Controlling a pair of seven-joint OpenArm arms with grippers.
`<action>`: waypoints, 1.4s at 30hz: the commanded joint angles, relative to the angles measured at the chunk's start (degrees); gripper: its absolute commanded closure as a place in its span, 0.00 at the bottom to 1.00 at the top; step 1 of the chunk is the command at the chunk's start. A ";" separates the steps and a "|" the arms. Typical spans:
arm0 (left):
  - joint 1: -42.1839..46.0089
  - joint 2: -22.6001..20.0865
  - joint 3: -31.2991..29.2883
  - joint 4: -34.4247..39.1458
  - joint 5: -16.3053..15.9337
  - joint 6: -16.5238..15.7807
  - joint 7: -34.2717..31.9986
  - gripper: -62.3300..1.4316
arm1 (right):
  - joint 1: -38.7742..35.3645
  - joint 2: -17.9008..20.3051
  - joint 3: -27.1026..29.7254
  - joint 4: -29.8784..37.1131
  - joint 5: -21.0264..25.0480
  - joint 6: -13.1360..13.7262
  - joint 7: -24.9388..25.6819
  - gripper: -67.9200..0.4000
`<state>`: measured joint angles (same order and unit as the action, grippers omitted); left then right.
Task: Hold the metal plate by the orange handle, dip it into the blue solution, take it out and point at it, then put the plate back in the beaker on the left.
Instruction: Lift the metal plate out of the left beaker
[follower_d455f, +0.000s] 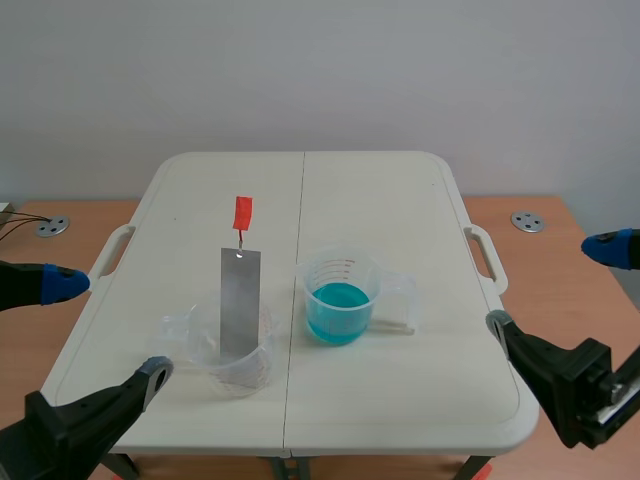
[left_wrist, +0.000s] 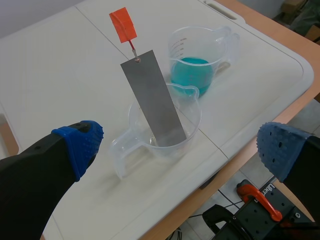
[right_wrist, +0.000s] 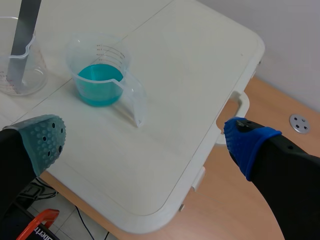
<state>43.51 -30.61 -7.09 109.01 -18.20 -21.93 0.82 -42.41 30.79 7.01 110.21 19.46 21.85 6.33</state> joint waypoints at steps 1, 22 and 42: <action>0.44 0.42 0.04 0.66 -0.44 -0.09 -0.81 0.00 | 0.70 -0.02 0.07 0.48 0.26 0.02 2.64 0.02; 0.42 0.42 0.04 0.66 -0.44 -0.13 -1.01 0.94 | 18.99 -4.57 -14.84 -4.48 2.03 0.24 -0.81 0.02; 18.51 -2.62 -6.54 0.66 -0.42 6.95 1.31 0.94 | 41.00 -15.87 -28.55 -20.92 8.46 0.44 -9.70 0.02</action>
<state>61.25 -33.50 -13.39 109.01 -18.09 -15.05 2.20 -2.61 14.92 -21.47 88.68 27.11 22.22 -4.05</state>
